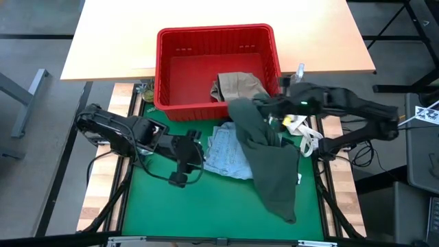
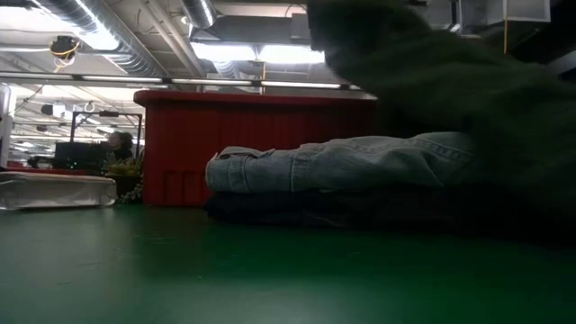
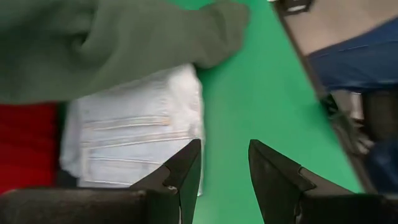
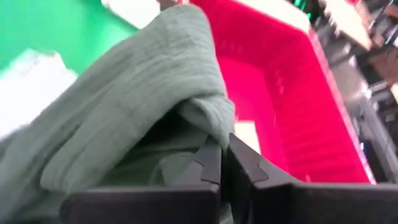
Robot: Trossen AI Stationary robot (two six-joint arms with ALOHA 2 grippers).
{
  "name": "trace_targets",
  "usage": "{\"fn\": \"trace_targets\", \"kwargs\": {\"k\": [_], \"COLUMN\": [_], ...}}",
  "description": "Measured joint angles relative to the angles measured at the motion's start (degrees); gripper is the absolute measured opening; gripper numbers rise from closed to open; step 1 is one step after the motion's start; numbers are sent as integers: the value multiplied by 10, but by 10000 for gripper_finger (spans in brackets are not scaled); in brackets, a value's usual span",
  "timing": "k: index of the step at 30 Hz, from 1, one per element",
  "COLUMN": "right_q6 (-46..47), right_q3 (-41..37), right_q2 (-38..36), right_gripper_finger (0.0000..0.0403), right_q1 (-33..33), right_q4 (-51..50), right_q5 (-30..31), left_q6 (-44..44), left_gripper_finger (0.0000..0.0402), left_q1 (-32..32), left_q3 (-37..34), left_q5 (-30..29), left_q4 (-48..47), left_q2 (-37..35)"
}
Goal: Fold laundry
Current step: Fold the green shirt
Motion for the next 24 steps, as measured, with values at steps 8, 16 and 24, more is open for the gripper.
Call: {"fn": "trace_targets", "kwargs": {"k": [8, 16, 24], "right_q6": [29, 16, -1], "right_q3": [1, 1, 1], "right_q2": [-71, -83, -80], "right_gripper_finger": [9, 8, 6], "right_q1": [89, 135, 138], "right_q4": [69, 127, 142], "right_q5": [0, 21, 25], "left_q6": [0, 3, -157], "left_gripper_finger": [128, 128, 128], "left_q1": [0, 5, 30], "left_q3": [0, 0, 0], "left_q5": [-66, -94, -132], "left_q4": [34, 131, 252], "left_q2": [25, 64, 120]}}
